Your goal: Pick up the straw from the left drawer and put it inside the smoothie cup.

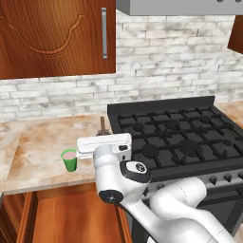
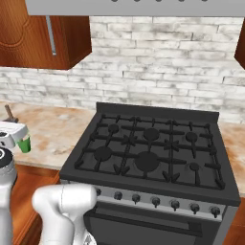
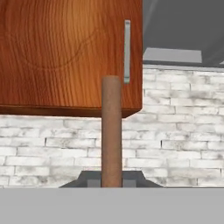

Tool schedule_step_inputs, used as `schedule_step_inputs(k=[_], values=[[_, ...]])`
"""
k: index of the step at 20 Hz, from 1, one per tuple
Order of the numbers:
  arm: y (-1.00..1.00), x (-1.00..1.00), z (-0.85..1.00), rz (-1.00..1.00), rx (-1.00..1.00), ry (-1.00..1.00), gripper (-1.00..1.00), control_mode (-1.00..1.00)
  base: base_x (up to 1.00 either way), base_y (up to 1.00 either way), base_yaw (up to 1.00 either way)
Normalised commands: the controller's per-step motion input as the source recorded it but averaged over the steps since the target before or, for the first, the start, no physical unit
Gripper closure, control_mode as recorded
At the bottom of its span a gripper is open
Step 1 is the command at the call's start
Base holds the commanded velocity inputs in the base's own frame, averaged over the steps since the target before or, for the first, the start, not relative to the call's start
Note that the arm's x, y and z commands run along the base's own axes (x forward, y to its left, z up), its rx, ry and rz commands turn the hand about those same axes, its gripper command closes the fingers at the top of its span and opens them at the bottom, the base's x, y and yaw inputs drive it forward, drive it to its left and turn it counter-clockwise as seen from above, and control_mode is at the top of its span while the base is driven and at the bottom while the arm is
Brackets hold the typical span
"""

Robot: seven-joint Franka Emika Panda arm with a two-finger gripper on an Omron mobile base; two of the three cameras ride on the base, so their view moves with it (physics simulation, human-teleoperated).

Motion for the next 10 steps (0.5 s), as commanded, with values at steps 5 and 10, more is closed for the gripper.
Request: schedule_step_inputs(k=[5, 10], values=[[0.05, 0.40, 0.00, 0.00, 0.00, 0.17, 1.00, -1.00, 0.00, 0.00, 0.00], [0.12, 0.41, 0.00, 0.00, 0.00, 0.12, 1.00, -1.00, 0.00, 0.00, 0.00]])
